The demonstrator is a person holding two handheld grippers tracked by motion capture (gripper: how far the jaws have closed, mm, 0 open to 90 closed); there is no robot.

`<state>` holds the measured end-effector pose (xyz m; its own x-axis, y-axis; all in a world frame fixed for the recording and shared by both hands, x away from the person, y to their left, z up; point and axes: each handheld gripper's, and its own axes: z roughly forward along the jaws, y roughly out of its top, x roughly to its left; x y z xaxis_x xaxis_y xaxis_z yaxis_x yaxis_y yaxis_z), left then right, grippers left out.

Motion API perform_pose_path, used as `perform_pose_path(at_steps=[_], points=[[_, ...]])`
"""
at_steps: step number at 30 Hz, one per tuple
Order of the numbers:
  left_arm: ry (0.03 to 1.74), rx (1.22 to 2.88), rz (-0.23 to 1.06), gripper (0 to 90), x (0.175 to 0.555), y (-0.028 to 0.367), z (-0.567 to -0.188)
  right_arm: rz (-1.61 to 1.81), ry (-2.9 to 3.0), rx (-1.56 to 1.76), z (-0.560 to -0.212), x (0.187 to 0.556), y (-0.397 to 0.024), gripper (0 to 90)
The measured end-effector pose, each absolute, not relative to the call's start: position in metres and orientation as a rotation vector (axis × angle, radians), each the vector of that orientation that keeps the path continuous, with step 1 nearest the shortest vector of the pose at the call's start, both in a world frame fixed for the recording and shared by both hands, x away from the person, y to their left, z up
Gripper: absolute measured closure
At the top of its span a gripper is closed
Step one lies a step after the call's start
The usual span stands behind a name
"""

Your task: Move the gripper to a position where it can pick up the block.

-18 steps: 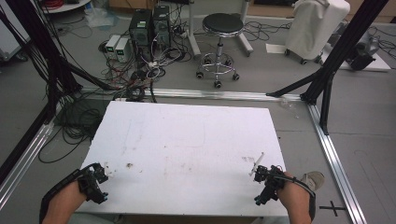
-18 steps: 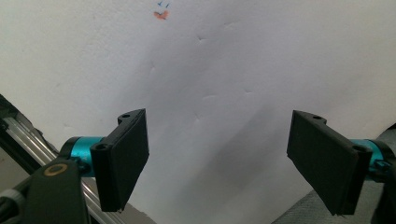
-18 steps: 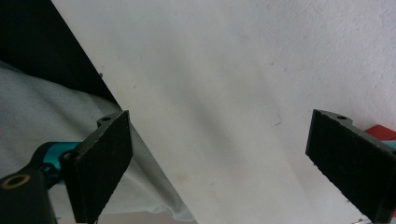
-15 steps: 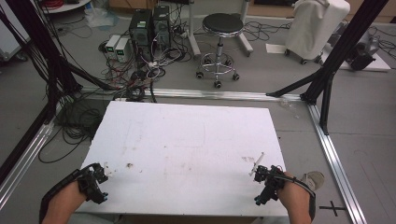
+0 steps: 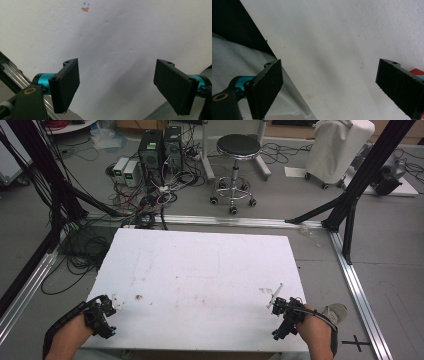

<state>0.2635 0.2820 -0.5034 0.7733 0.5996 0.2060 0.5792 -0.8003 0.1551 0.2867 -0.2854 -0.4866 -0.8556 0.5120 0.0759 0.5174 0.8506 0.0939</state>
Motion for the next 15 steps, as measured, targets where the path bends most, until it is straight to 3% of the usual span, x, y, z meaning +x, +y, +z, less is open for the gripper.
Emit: perform_pose_path(at_steps=[15], points=[[0.962,2.863,0.387,21.1,0.262,0.283,-0.502,-0.284,-2.977,-0.874,-0.485,0.288,-0.297,6.9]])
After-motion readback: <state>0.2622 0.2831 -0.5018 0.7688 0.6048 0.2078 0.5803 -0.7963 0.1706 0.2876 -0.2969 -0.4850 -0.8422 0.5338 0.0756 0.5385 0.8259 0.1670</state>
